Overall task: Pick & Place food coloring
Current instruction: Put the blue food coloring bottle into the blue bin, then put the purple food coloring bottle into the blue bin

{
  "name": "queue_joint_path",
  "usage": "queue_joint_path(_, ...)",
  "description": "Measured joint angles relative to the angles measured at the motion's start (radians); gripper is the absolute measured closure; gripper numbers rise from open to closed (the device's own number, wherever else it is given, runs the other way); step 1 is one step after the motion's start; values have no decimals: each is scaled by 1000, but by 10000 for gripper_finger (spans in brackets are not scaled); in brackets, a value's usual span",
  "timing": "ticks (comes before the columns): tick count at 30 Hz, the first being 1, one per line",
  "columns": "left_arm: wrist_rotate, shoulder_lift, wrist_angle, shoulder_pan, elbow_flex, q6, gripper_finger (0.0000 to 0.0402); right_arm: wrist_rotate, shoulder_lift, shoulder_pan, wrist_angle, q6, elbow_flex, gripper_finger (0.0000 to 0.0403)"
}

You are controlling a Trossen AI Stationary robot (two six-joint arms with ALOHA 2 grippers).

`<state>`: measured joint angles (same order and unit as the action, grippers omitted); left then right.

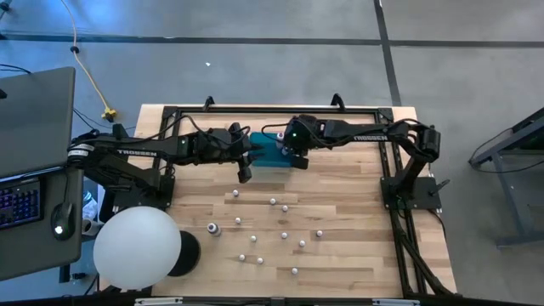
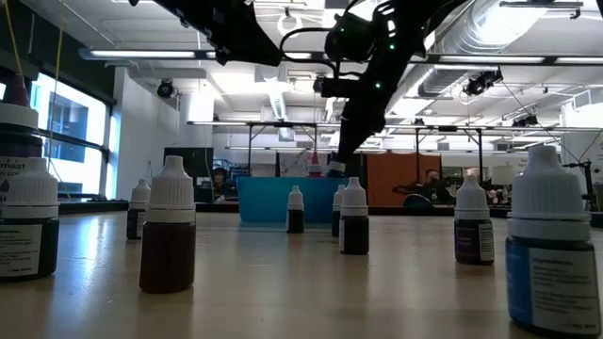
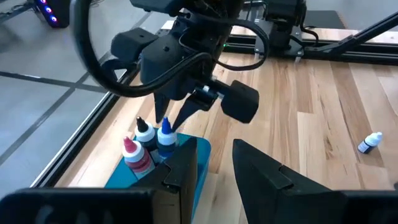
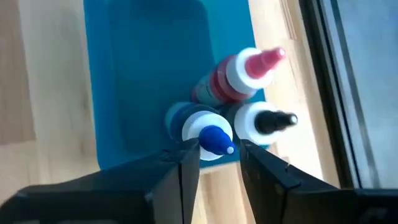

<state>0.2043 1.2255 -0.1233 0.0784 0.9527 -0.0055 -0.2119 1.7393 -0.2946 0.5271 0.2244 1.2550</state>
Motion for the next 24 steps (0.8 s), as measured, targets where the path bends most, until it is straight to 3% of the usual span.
queue_joint_path(9, -4, -32, -6, 0, 1, 1, 300, 8, -95, 29, 28, 2, -1, 293)
queue_joint_path(13, -57, -74, -77, 0, 3, 1, 300, 13, -124, 36, 43, -14, -1, 293)
queue_joint_path(19, -152, -130, -398, -10, 97, 0, 300, 4, -183, 76, 86, -17, -1, 293)
queue_joint_path(24, -259, -127, -599, -80, 122, -32, 300, 35, -212, 114, 81, -69, 1, 293)
